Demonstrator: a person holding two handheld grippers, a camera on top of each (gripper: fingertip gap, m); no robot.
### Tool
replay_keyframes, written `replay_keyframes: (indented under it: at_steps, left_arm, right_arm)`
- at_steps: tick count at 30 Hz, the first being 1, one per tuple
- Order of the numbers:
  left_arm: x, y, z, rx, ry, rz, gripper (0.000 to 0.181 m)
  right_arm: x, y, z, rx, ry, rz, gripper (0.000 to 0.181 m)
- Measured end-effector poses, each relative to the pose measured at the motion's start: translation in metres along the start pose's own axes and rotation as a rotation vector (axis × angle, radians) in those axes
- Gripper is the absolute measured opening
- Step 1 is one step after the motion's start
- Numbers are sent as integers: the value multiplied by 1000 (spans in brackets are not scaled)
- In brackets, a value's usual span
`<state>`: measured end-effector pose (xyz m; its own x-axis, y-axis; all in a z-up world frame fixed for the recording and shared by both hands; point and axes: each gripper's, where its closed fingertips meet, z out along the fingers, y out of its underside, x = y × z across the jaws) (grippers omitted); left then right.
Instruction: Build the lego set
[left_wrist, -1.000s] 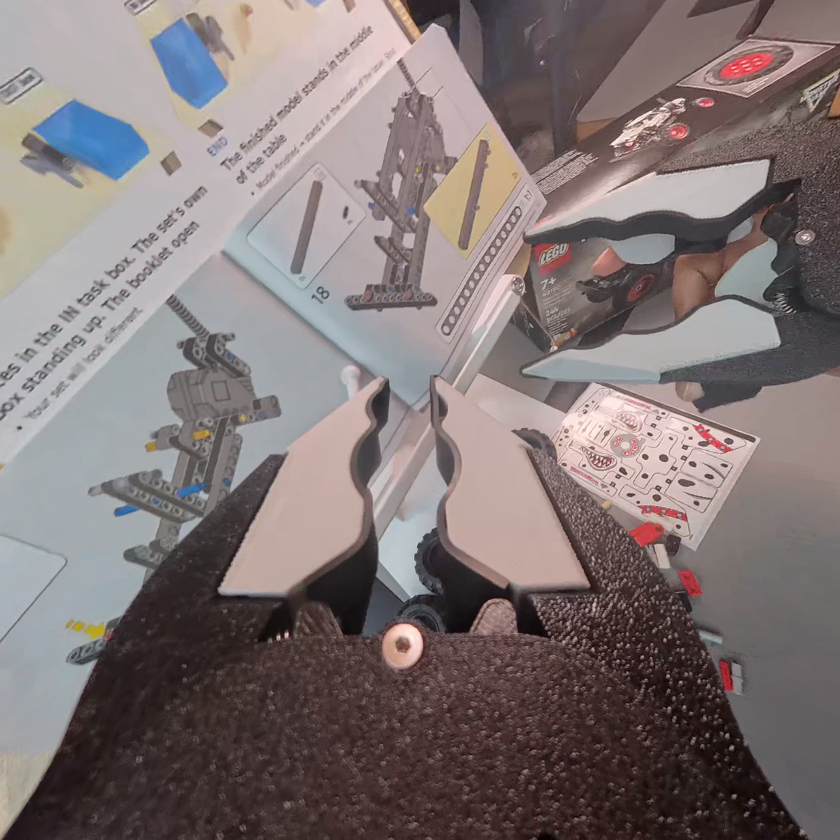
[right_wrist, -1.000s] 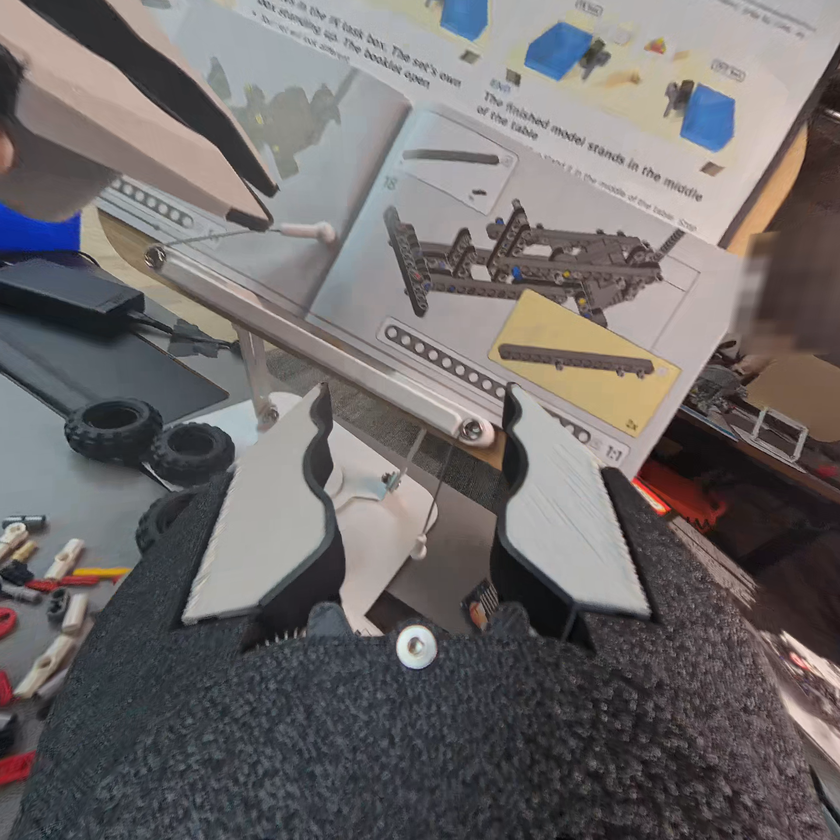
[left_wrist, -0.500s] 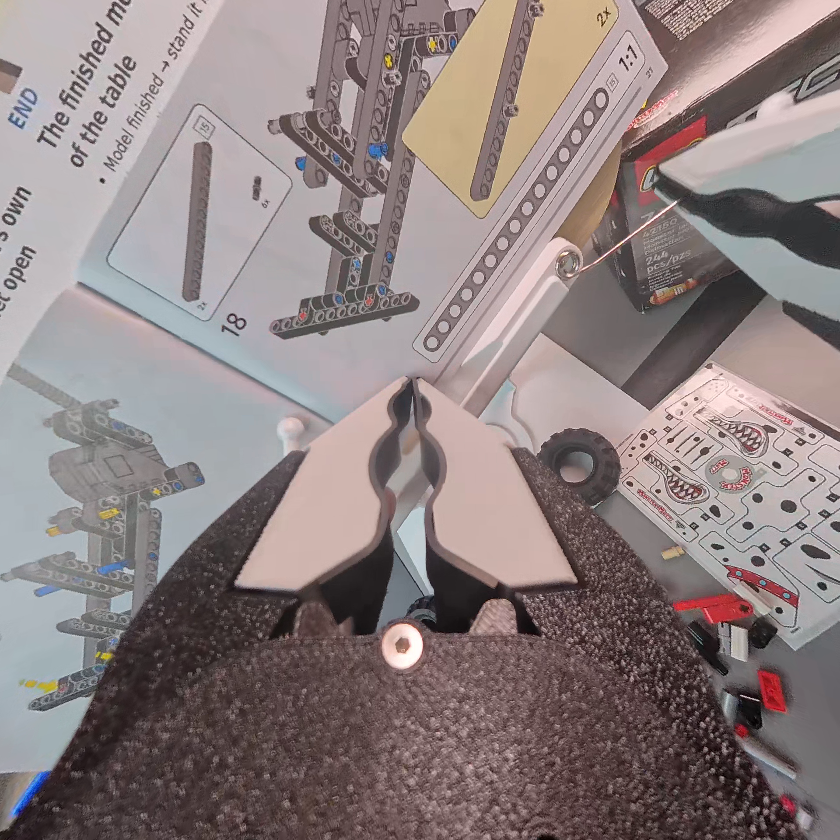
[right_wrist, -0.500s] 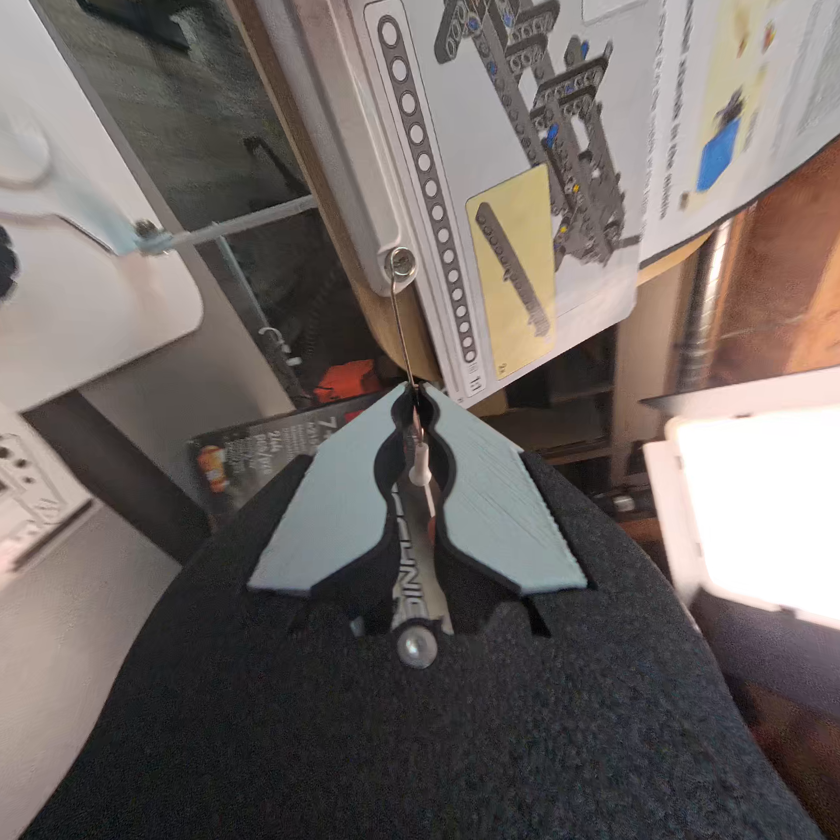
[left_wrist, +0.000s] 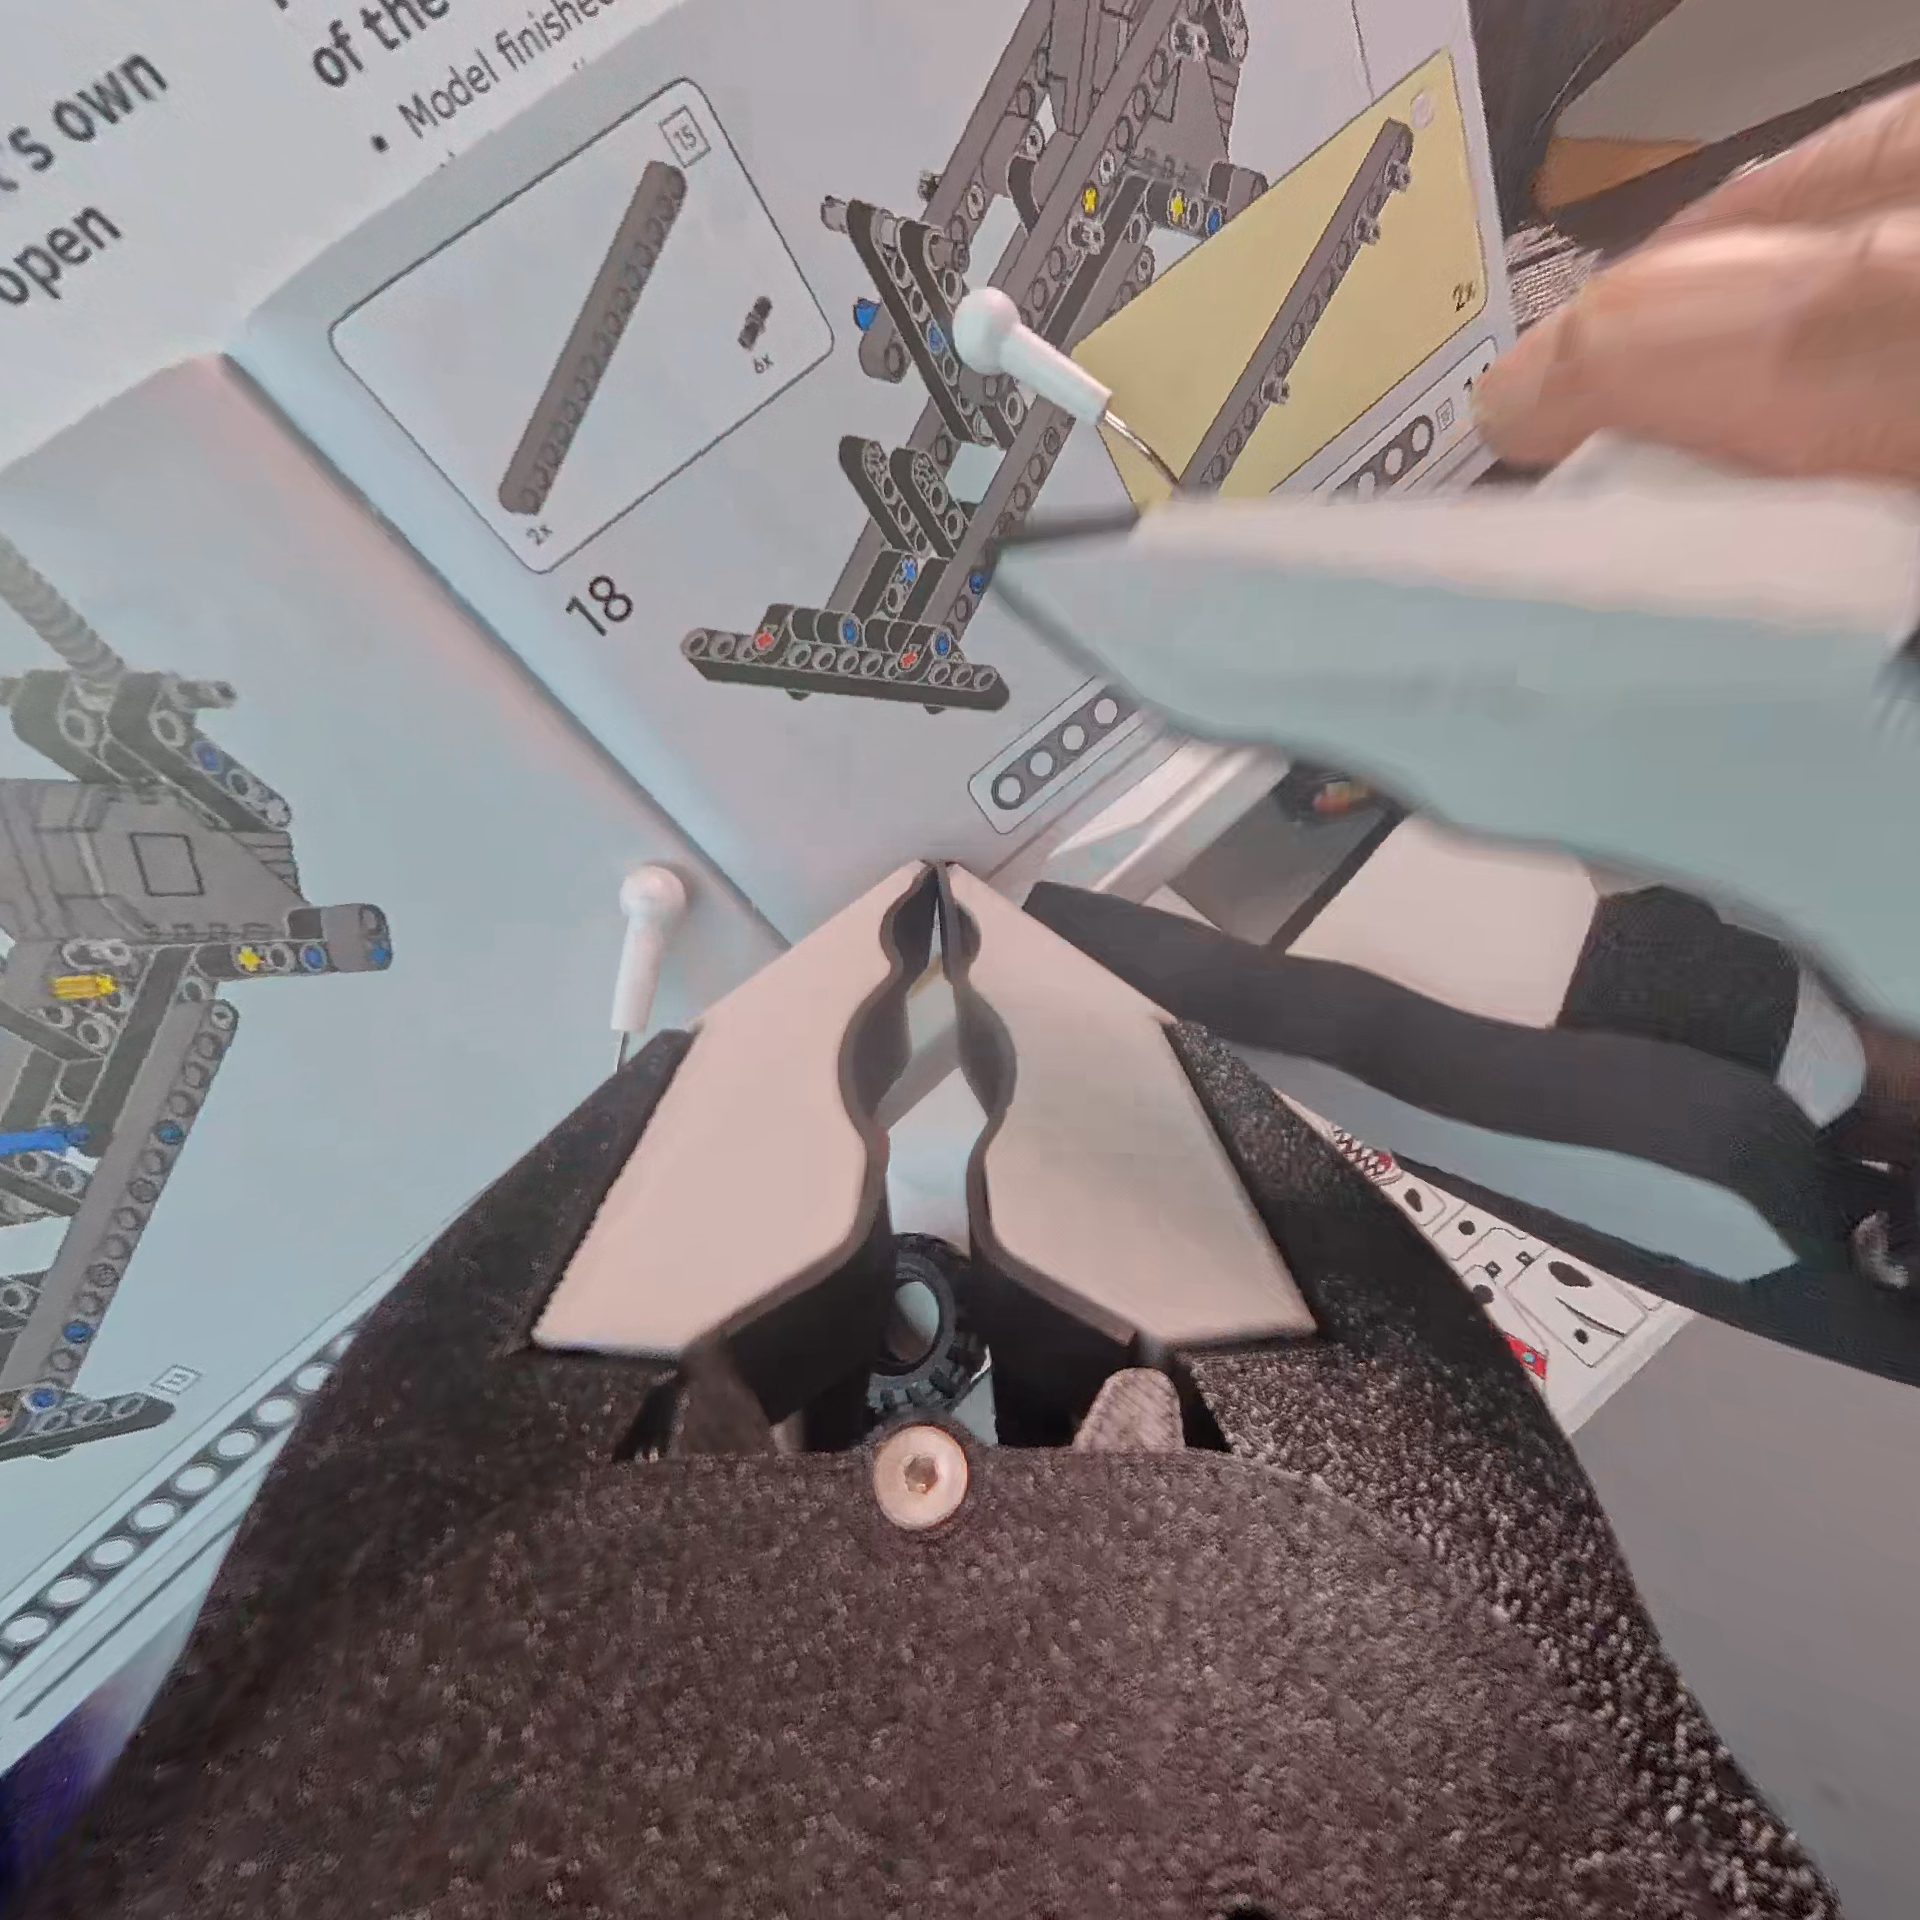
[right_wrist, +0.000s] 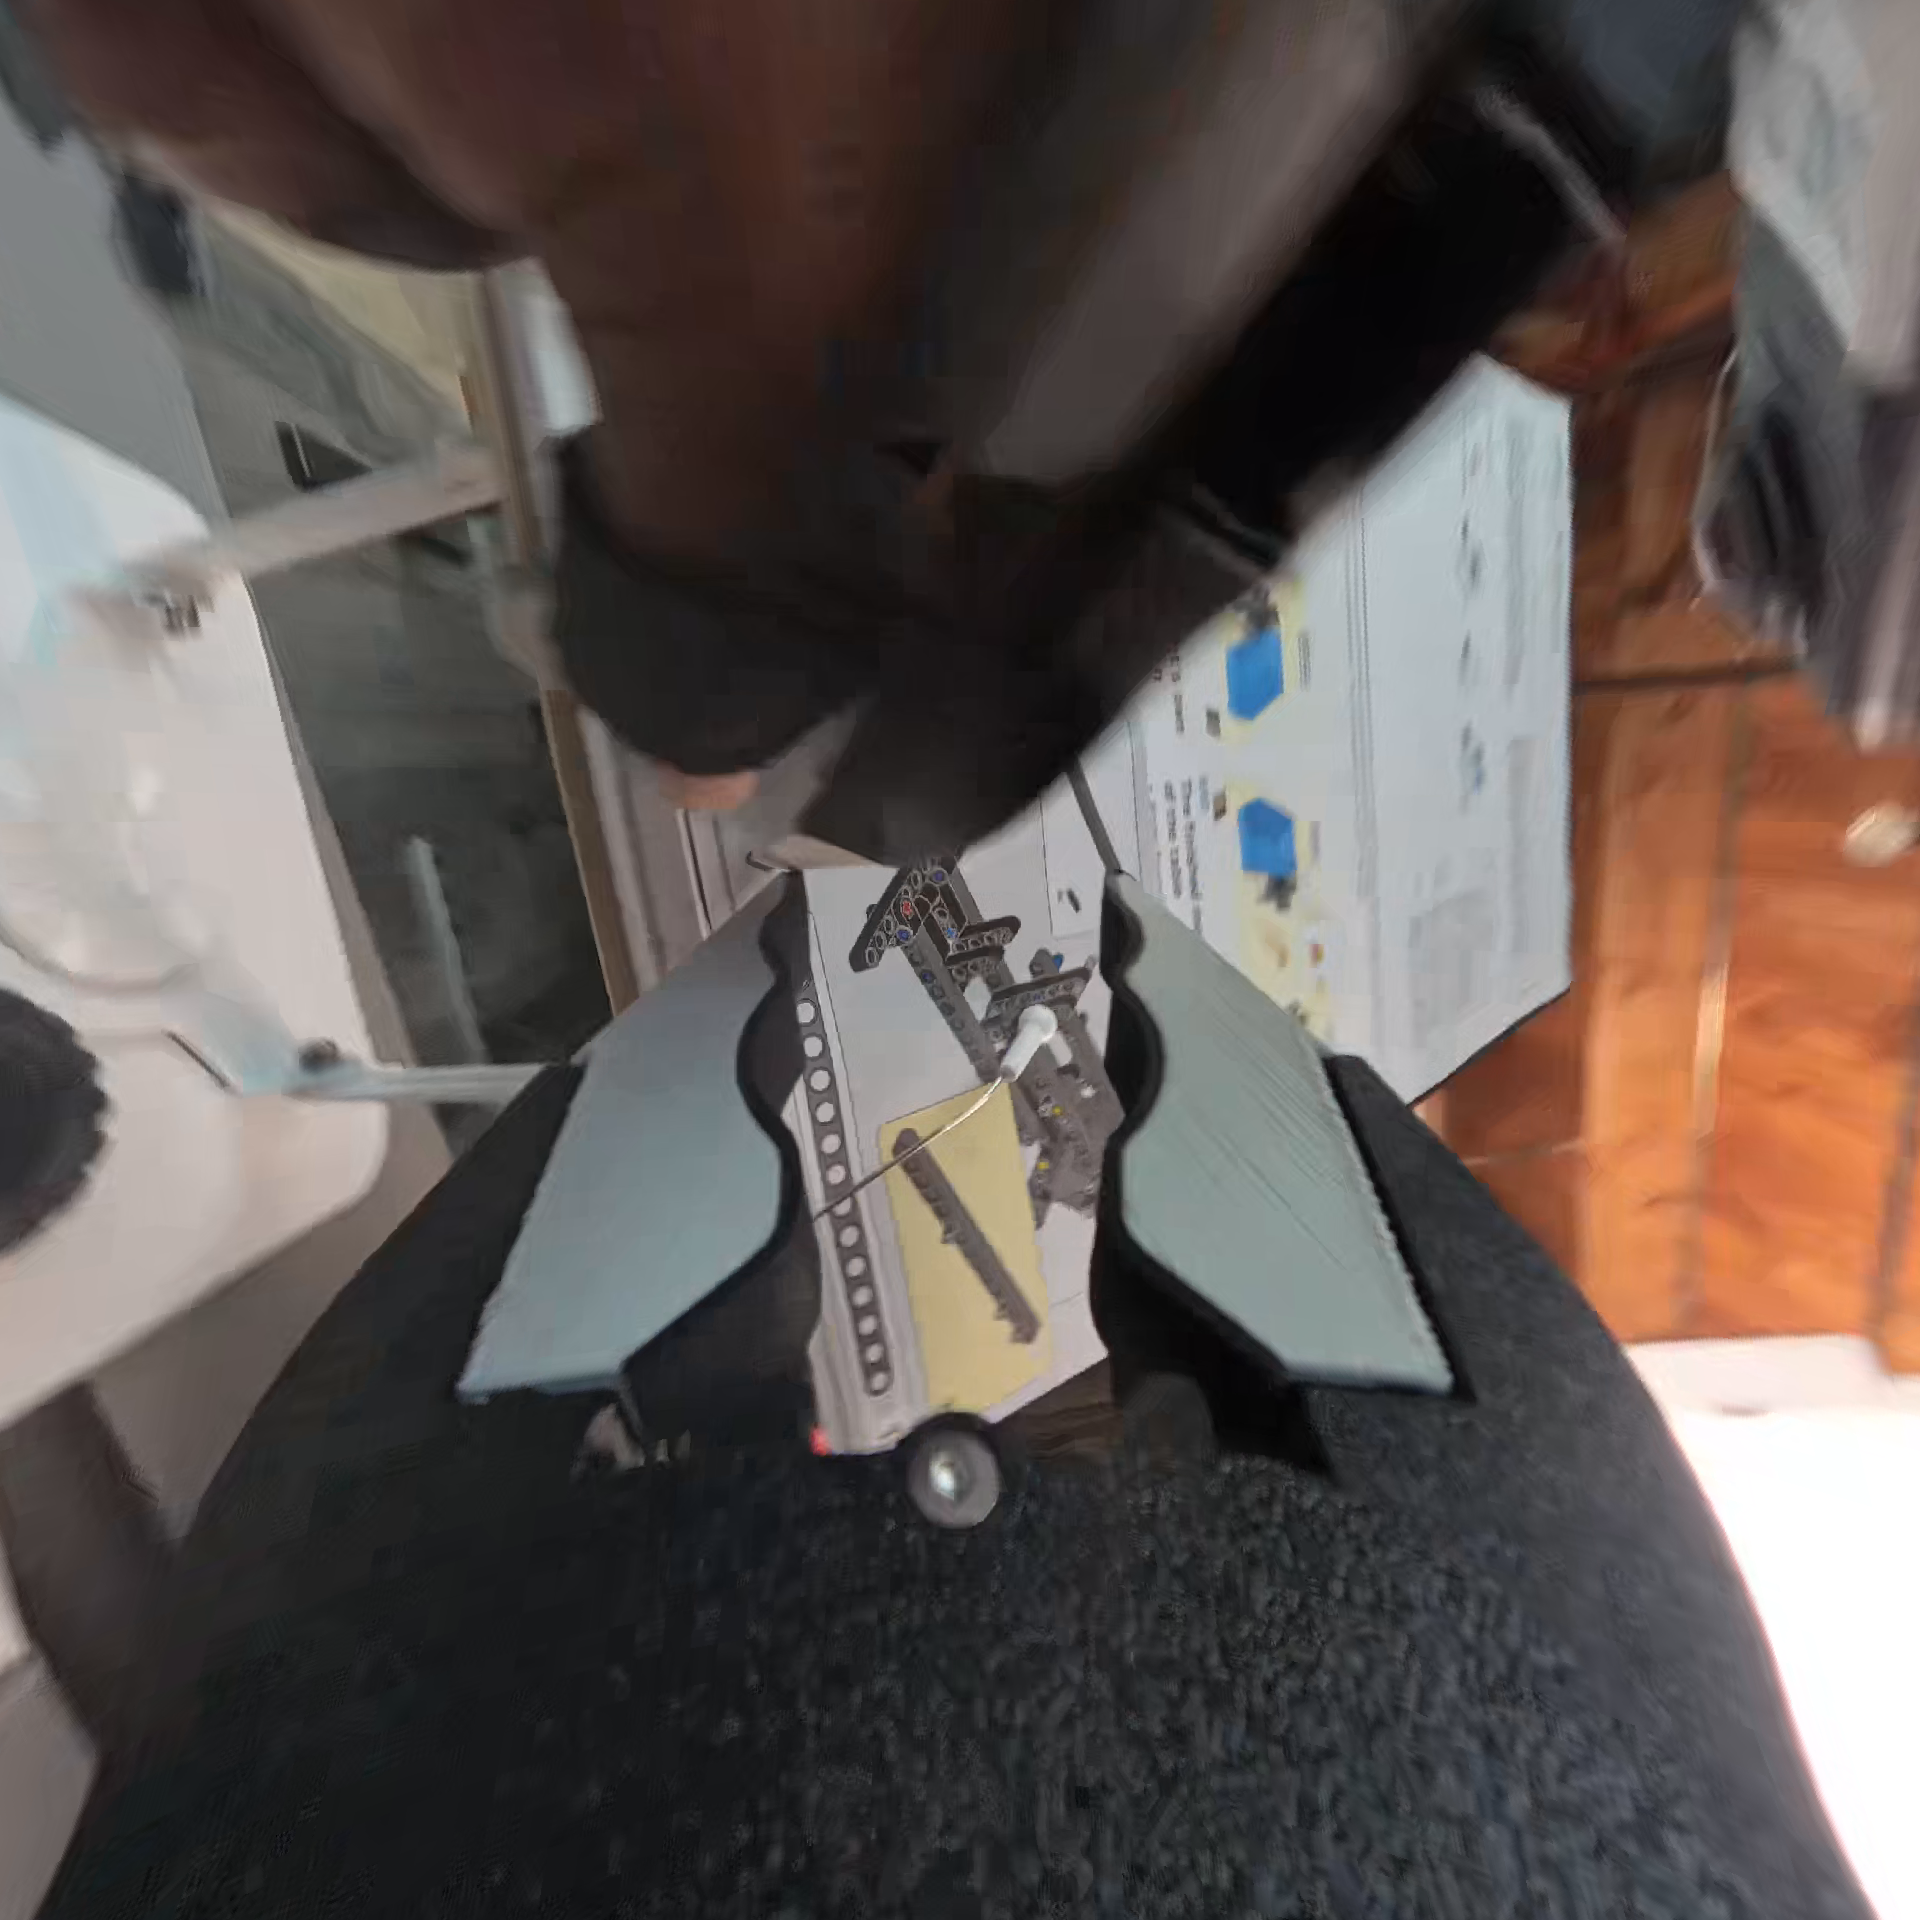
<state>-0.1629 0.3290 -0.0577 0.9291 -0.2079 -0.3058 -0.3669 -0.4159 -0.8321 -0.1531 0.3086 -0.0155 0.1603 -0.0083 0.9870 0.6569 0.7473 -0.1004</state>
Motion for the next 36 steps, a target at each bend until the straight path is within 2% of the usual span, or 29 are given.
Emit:
replay_keyframes:
  at_steps: [3, 6, 7, 8, 9, 10, 13, 15, 19, 21, 23, 24, 27, 29, 31, 36]
  left_arm:
    - [-9, -1, -14, 85, 16, -83, 4]
    - [-28, -1, -26, 160, -51, -111, 3]
    - [-29, 2, -25, 149, -47, -115, 3]
    - [-26, 8, -21, 114, -21, -120, 4]
    - [-23, 14, -17, 82, -4, -122, 3]
    - [-23, 18, -13, 74, -13, -118, 2]
    - [-25, 19, -11, 110, -36, -123, 2]
    - [-25, 20, -12, 122, -22, -136, 2]
    - [-24, 23, -15, 120, 19, -157, 2]
    - [-28, 17, -25, 202, 21, -175, 4]
    - [-39, 11, -43, 310, 2, -244, 6]
    - [-46, 11, -52, 360, -12, -287, 6]
    - [-76, 22, -79, 465, -105, -394, 12]
    - [-97, 36, -90, 479, -186, -427, 17]
    - [-111, 47, -97, 471, -229, -460, 22]
    - [-132, 57, -110, 457, -294, -476, 19]
  right_arm:
    - [25, 34, -6, -70, 21, 555, 55]
    - [9, 81, 1, -226, -57, 1005, 56]
    - [-1, 85, 5, -243, -114, 1075, 42]
    - [-6, 83, 9, -225, -150, 1099, 36]
    - [-7, 75, 11, -183, -176, 1042, 14]
    - [-13, 59, 11, -128, -234, 953, 1]
    - [-36, 29, 6, -31, -281, 513, 1]
    - [-38, 26, 4, 19, -223, 314, 0]
    - [-36, 30, 5, -29, -271, 468, 4]
    - [-29, 26, 0, -6, -234, 515, 14]
    - [-18, 29, -10, 1, -192, 642, 25]
    - [-11, 38, -14, -22, -154, 743, 27]
    - [0, 90, -23, -185, -5, 1010, 20]
    - [-15, 115, -20, -279, -20, 1046, 24]
    - [-16, 117, -15, -244, -27, 1062, 23]
    - [-18, 123, -4, -267, -82, 1000, 17]
